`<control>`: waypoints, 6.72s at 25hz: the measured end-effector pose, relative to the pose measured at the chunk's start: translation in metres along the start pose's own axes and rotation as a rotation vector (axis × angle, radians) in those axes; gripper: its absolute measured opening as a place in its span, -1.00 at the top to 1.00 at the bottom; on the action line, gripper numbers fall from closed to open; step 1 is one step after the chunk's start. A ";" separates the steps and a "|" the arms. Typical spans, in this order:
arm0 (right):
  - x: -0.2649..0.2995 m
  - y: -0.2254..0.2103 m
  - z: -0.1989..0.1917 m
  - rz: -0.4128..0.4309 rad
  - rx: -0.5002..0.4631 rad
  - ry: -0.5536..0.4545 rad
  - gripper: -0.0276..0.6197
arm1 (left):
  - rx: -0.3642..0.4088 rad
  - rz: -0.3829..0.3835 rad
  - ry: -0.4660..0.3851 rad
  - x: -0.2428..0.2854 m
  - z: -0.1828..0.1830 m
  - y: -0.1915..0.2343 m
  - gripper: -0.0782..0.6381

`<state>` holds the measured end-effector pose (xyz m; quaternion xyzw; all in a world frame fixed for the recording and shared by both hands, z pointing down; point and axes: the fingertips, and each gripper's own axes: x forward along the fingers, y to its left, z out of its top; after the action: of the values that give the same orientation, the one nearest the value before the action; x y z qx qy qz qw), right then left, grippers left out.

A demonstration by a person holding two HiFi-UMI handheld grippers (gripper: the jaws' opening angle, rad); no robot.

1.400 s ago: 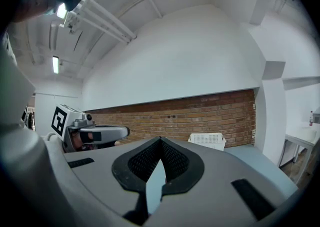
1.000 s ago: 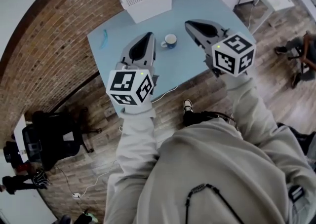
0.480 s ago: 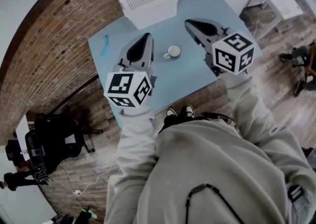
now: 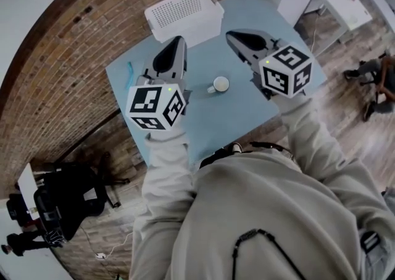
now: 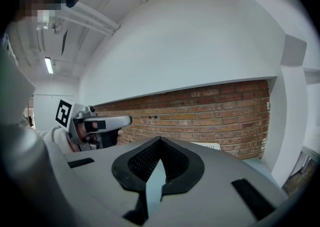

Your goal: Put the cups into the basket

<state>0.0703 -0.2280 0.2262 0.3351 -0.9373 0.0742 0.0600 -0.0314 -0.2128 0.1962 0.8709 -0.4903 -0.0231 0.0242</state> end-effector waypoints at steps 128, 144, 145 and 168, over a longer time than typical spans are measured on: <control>0.088 -0.022 -0.471 0.458 -0.286 1.212 -0.36 | -0.502 0.187 0.340 0.001 -0.302 0.075 0.79; 0.089 -0.026 -0.470 0.425 -0.294 1.225 -0.38 | -0.470 0.221 0.299 -0.009 -0.291 0.088 0.79; 0.089 -0.026 -0.470 0.425 -0.292 1.227 -0.38 | -0.469 0.222 0.302 -0.010 -0.291 0.088 0.79; 0.105 -0.025 -0.379 0.380 -0.311 1.169 -0.38 | -0.347 0.173 0.205 0.010 -0.203 0.103 0.79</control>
<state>0.0292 -0.2441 0.6181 0.0544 -0.7926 0.1174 0.5959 -0.1005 -0.2708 0.4056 0.8061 -0.5469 -0.0162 0.2255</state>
